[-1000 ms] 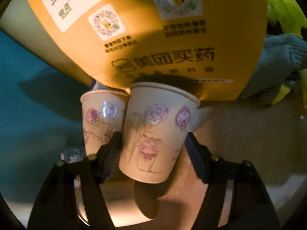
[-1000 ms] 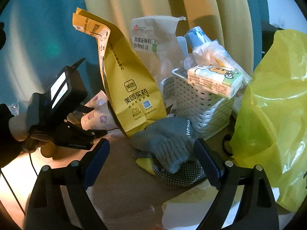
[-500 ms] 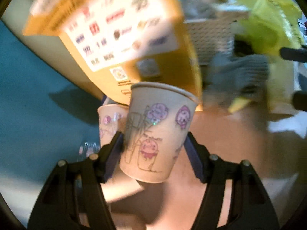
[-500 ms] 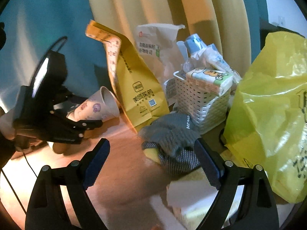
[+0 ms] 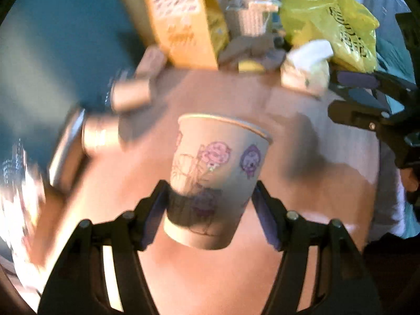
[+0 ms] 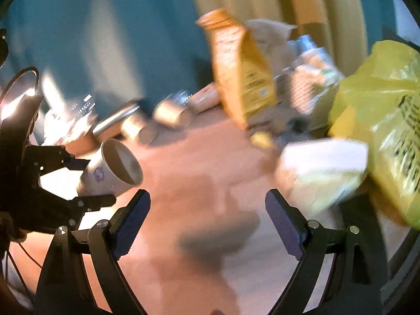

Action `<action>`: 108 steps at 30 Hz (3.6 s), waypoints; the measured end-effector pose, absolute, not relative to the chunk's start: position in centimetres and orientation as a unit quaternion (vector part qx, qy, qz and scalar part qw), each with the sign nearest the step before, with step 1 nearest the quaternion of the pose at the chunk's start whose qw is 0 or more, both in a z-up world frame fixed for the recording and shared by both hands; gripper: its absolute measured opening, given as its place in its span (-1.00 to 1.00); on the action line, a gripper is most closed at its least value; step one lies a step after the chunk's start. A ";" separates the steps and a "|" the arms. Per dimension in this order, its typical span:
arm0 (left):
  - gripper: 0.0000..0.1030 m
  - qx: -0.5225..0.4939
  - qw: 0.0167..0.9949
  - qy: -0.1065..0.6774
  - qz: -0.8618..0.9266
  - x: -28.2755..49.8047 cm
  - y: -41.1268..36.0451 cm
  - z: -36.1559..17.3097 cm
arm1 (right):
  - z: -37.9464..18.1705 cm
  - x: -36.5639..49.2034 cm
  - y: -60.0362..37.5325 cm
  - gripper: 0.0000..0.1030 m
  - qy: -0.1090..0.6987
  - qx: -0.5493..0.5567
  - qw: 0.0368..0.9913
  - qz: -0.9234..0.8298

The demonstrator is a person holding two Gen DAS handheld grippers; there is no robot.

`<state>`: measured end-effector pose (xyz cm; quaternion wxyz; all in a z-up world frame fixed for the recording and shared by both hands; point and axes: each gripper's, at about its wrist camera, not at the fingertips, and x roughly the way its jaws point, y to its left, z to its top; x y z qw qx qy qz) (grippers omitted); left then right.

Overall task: Flip cup upside down
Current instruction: 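Lift the flowered cup with the left tool toward the right tool, then grasp the cup with the right tool while the left tool releases it, then rotate the cup with the right tool and set it upside down on the table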

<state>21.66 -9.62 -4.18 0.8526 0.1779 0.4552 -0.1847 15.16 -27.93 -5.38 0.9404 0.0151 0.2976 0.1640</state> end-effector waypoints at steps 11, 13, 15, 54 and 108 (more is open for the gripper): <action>0.28 0.078 0.870 0.474 -0.111 7.3 -5.8 -7.5 | -9.2 6.1 -20.6 0.77 0.331 -0.041 0.911 0.241; 0.28 0.084 0.868 0.475 -0.115 6.1 -5.6 -7.8 | -9.6 5.2 -19.9 0.77 0.332 -0.049 0.909 0.246; 0.28 0.088 0.865 0.480 -0.122 5.5 -5.4 -8.3 | -10.0 4.9 -19.3 0.77 0.336 -0.053 0.908 0.246; 0.73 -0.169 0.886 0.431 -0.031 -6.7 5.6 -10.2 | -15.6 -2.3 -3.5 0.76 0.168 -0.742 0.456 0.462; 0.73 -0.110 0.915 0.386 -0.037 0.1 -0.6 -7.0 | -14.6 1.7 -17.9 0.19 0.124 -0.024 0.952 0.279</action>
